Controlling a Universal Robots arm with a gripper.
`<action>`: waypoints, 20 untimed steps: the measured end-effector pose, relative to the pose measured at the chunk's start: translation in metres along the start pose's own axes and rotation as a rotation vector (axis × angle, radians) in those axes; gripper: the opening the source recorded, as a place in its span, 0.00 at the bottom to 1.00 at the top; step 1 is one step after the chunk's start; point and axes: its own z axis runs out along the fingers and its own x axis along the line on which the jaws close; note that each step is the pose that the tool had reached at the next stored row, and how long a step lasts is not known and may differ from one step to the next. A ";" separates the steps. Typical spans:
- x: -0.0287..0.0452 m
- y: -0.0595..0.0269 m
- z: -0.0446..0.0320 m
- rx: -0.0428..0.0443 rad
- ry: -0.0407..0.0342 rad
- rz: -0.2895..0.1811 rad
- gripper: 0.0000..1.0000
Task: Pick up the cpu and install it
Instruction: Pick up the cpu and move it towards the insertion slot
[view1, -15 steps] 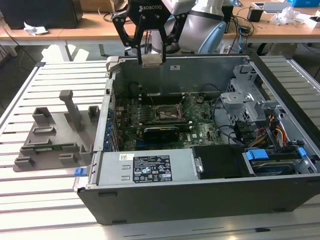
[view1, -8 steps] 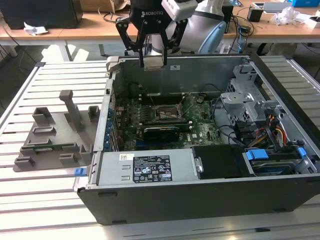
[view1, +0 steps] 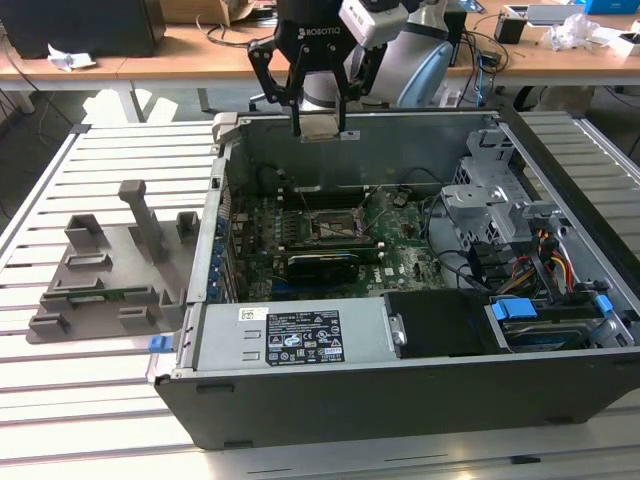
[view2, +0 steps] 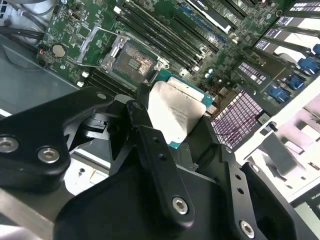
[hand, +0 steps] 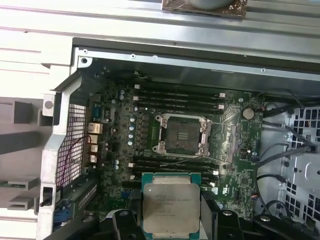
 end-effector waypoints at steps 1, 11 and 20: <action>-0.0009 0.0002 0.0006 0.0001 0.0000 0.000 0.55; -0.0110 0.0009 0.0067 0.0096 0.0008 0.000 0.55; -0.0200 0.0073 0.0223 0.0162 0.0014 0.000 0.55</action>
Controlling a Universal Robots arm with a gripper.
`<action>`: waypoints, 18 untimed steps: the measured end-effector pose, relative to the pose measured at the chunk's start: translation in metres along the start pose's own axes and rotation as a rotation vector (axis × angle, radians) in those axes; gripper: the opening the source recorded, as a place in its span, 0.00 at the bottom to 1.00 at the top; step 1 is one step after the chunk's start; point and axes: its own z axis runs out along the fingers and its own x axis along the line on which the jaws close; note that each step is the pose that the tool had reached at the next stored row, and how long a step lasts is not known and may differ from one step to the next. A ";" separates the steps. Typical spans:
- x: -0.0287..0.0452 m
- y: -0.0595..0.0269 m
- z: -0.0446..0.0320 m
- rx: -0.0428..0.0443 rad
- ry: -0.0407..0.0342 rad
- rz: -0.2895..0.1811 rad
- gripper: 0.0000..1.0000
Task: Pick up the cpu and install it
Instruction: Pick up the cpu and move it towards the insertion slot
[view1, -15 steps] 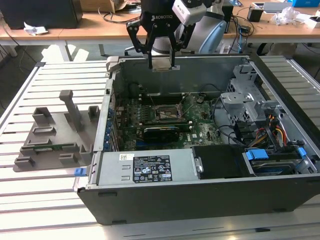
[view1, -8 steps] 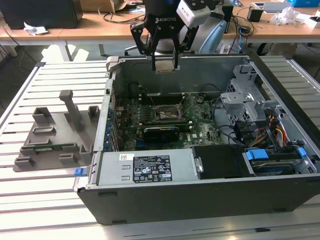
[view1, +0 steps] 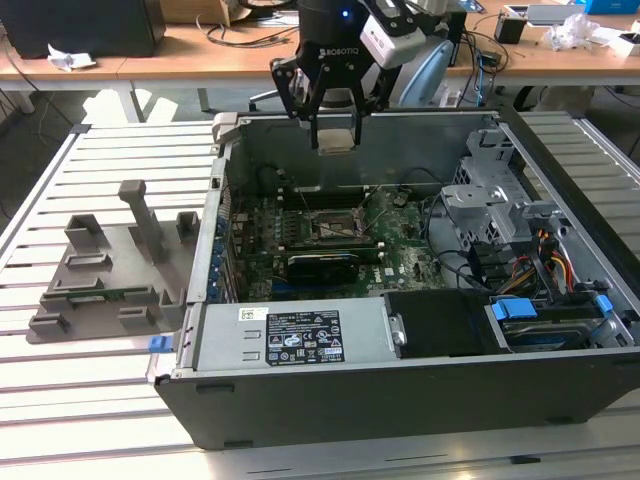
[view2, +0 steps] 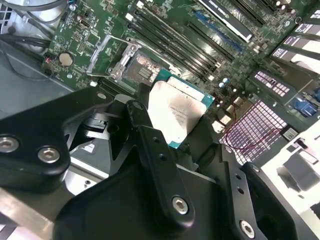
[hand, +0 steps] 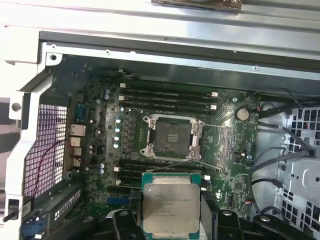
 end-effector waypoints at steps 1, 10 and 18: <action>-0.0006 0.0002 0.0011 0.0000 -0.0001 0.000 0.55; -0.0060 0.0034 0.0140 0.0025 0.0001 0.000 0.55; -0.0112 0.0133 0.0258 0.0099 0.0008 0.000 0.55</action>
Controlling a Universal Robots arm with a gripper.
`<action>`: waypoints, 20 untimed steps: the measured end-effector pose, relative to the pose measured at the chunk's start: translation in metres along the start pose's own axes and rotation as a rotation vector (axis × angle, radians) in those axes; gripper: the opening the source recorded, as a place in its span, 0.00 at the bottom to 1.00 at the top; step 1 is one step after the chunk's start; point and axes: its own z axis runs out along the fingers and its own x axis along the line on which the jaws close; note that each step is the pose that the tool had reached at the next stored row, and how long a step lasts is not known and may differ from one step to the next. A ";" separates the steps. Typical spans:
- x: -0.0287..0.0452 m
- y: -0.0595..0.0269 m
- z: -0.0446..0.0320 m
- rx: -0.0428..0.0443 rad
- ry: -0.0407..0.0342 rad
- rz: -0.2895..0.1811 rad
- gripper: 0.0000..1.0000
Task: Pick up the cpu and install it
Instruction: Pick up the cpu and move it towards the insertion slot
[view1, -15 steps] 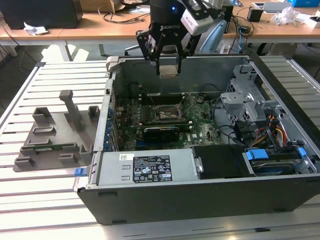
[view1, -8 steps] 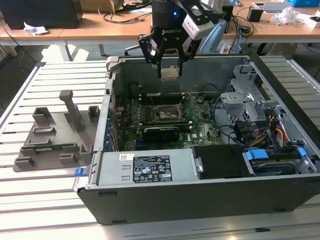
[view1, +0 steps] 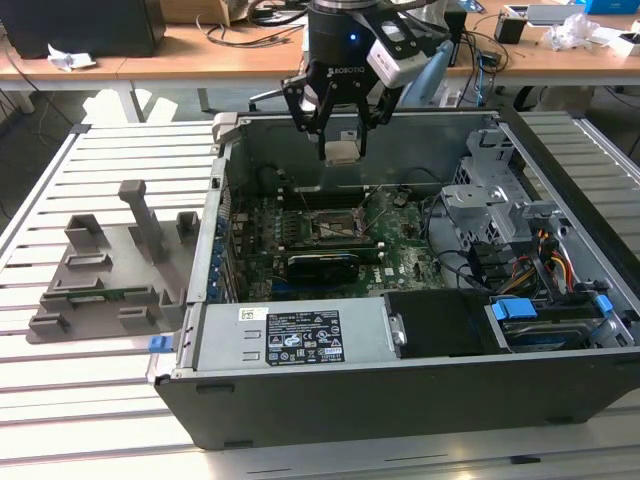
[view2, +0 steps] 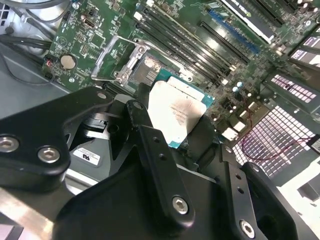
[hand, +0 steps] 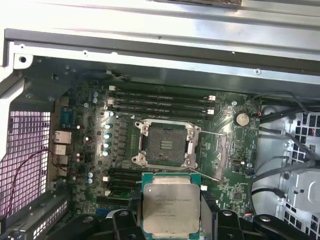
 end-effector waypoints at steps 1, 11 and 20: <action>-0.0004 0.0015 0.0014 0.0010 0.0000 0.000 0.55; -0.0063 0.0175 0.0193 0.0357 0.0028 -0.001 0.55; -0.0081 0.0183 0.0219 0.0358 0.0029 -0.001 0.55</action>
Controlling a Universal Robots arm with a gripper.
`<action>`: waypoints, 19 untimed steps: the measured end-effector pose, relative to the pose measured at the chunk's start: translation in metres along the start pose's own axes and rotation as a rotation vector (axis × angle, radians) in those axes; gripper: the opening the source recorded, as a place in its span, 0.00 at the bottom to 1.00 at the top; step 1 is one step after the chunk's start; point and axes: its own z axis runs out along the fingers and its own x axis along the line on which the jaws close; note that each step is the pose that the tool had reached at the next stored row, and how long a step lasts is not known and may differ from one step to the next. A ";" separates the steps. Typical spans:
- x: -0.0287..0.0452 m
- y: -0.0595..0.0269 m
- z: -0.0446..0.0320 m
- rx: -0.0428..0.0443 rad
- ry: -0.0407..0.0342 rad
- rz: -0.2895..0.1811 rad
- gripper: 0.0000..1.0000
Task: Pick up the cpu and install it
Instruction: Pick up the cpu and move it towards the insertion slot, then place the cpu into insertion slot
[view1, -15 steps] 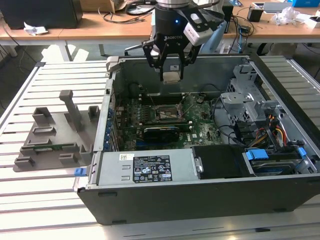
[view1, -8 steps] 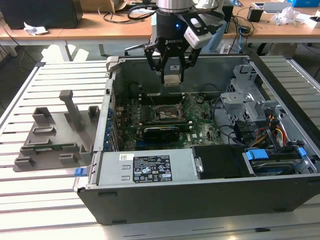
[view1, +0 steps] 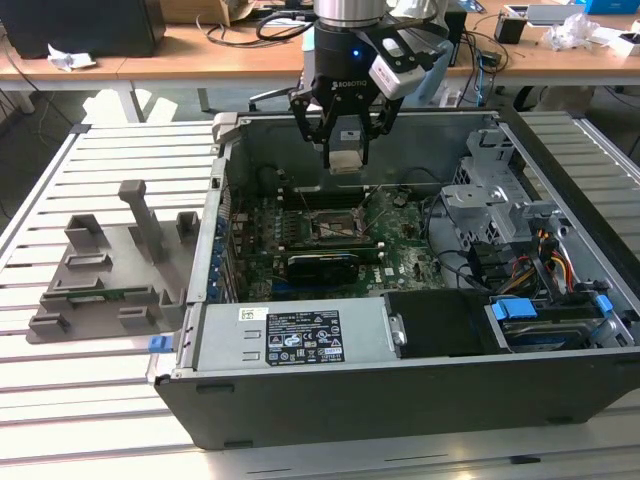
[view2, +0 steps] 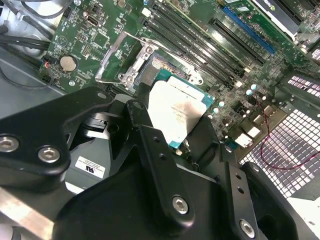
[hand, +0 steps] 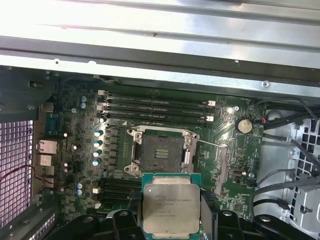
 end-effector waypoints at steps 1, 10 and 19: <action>0.0000 0.0000 0.0000 0.0000 0.0000 0.000 0.55; -0.0004 0.0000 0.0000 0.0000 0.0002 0.003 0.55; -0.0004 0.0000 0.0000 0.0015 0.0098 0.140 0.55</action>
